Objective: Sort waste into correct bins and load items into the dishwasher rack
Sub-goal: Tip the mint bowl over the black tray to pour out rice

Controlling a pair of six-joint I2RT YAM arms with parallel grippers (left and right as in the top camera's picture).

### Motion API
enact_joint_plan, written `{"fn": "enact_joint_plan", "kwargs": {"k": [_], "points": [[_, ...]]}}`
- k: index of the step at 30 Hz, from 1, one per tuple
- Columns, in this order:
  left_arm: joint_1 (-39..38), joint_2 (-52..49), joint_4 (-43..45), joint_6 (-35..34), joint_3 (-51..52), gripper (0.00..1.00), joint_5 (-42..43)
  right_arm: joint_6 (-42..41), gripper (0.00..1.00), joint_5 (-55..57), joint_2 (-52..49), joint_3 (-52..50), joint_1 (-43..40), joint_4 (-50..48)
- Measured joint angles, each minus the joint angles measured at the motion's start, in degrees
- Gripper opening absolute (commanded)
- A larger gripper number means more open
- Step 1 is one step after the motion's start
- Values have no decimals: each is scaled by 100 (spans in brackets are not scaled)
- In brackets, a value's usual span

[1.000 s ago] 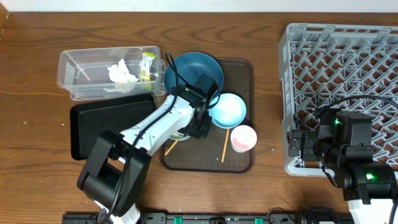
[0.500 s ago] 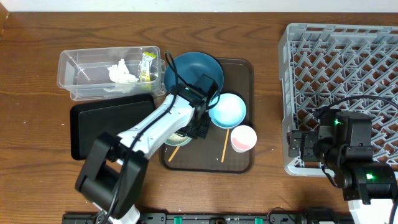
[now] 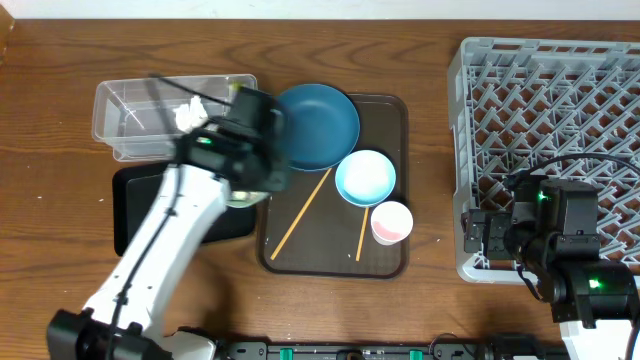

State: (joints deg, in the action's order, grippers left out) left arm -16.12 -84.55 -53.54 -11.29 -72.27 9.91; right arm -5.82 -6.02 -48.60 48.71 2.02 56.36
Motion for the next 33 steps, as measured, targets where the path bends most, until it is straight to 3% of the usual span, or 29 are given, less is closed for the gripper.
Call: {"fn": "enact_joint_plan", "kwargs": {"k": [14,22,33], "points": [[3134,-695,13,1071,24,6,3556,2,99,0,0,0,0,4],[3939,-1582,13,1593,35,6,5311,0,99,0,0,0,0,4],[4653,-2328,-127,1733,46,6,6852,0,99,0,0,0,0,7]]}}
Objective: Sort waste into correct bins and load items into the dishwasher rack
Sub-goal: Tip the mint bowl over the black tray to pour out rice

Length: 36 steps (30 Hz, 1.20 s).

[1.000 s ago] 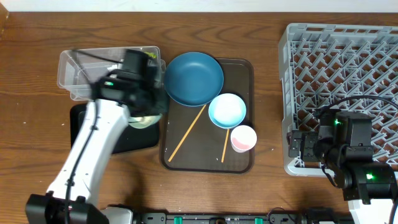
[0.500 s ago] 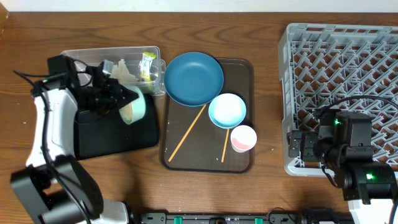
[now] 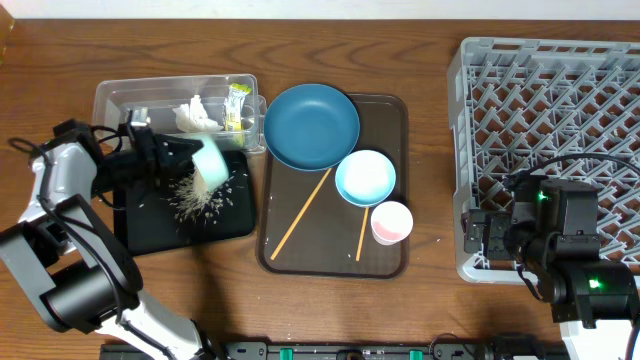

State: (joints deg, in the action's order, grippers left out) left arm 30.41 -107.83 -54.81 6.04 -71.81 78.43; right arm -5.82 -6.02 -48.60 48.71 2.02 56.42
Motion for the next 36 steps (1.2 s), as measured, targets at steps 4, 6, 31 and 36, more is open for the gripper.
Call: {"fn": "enact_joint_plan", "kwargs": {"k": [4,6,31,36], "points": [[210,-17,-389,4,0,6,509,2,99,0,0,0,0,2],[291,-17,-614,2,2,6,686,2,99,0,0,0,0,2],[400,-17,-710,-116,2,6,997,2,99,0,0,0,0,33],[400,-17,-575,-205,2,6,796,2,99,0,0,0,0,52]]}}
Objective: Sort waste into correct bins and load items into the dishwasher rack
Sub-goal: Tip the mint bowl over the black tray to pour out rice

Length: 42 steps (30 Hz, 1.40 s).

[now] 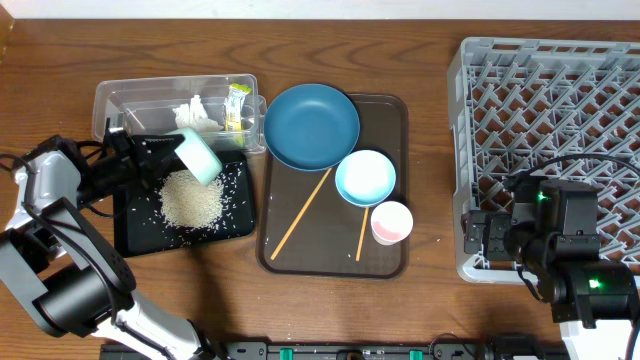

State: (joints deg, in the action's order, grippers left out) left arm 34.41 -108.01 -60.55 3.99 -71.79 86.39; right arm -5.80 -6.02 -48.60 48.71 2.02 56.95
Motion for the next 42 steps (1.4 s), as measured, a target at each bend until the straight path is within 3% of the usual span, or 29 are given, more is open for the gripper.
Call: {"fn": "enact_joint_plan", "kwargs": {"k": [4,9,18,25,30,42], "points": [[0,0,13,-28,0,6,-251,0,99,0,0,0,0,46],[0,0,72,452,0,7,52,0,99,0,0,0,0,48],[0,0,138,660,0,6,177,0,99,0,0,0,0,48],[0,0,221,603,0,6,120,0,99,0,0,0,0,46],[-2,0,210,356,0,6,-387,0,99,0,0,0,0,48],[-94,0,131,640,0,6,-127,-2,99,2,0,0,0,48]]}}
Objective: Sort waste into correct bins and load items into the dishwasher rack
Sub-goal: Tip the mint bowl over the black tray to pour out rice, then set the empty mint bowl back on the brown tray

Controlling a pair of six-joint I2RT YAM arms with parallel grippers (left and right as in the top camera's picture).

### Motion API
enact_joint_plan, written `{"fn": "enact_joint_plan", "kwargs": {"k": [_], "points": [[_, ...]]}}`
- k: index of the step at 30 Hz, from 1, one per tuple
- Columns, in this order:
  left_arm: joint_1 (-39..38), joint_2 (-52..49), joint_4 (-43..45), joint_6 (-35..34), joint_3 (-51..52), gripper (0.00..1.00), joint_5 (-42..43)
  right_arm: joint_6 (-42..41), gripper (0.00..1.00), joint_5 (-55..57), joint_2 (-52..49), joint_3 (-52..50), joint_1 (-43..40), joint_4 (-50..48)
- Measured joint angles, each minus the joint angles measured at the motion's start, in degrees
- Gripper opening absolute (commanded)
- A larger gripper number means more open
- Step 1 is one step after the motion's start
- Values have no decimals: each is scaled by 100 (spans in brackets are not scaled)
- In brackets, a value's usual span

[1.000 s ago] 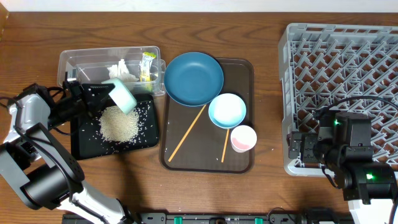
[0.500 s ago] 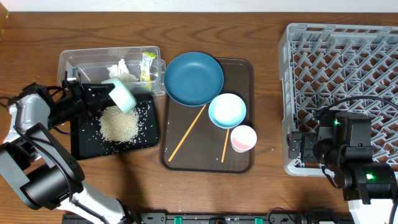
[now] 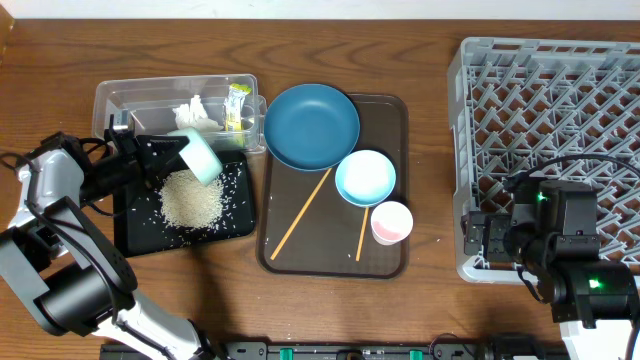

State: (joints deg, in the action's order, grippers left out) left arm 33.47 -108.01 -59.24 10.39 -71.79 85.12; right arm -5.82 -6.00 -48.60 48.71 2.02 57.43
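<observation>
My left gripper (image 3: 172,160) is shut on a pale green cup (image 3: 203,158), held tilted on its side with its mouth down over the black tray (image 3: 135,235). A pile of white rice (image 3: 192,200) lies on that tray, with stray grains around it. On the brown tray (image 3: 390,110) are a blue plate (image 3: 312,125), a light blue bowl (image 3: 365,177), a pink cup (image 3: 391,221) and two chopsticks (image 3: 300,212). The grey dishwasher rack (image 3: 550,120) stands at the right. My right gripper (image 3: 480,235) rests by the rack's front left corner, and its jaws are unclear.
A clear plastic bin (image 3: 120,100) behind the black tray holds a crumpled tissue (image 3: 195,112) and a yellow wrapper (image 3: 237,103). The left arm stretches in from the table's left edge. The right arm's base sits at the front right.
The left gripper and tilted green cup have shifted only a little to the right over the black tray. The rice pile looks the same. The right arm has not moved.
The left arm was first blurred between the black tray and the blue plate. Then it held the green cup tipped over the black tray with rice spilling out. After that the rice lay in a pile, and the cup still hangs tilted above it.
</observation>
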Motion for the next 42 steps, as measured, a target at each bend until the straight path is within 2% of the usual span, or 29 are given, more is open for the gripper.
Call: {"fn": "enact_joint_plan", "kwargs": {"k": [6,11,15,23,32,35,42], "points": [[-35,0,-240,17,2,6,-111,2,99,-2,0,0,0,0],[-354,162,-503,17,15,6,-828,2,99,-2,0,0,0,0],[-800,713,-428,20,20,6,-1255,2,99,-2,0,0,0,0],[-2345,1812,-140,-299,20,6,-3077,2,99,-2,0,0,0,0],[-4266,1731,289,-855,20,6,-5053,2,99,-2,0,0,0,0],[-4835,1628,461,-1001,20,6,-5482,2,99,-2,0,0,0,0],[-5571,1298,835,-1355,20,6,-6072,2,99,-2,0,0,0,0]]}}
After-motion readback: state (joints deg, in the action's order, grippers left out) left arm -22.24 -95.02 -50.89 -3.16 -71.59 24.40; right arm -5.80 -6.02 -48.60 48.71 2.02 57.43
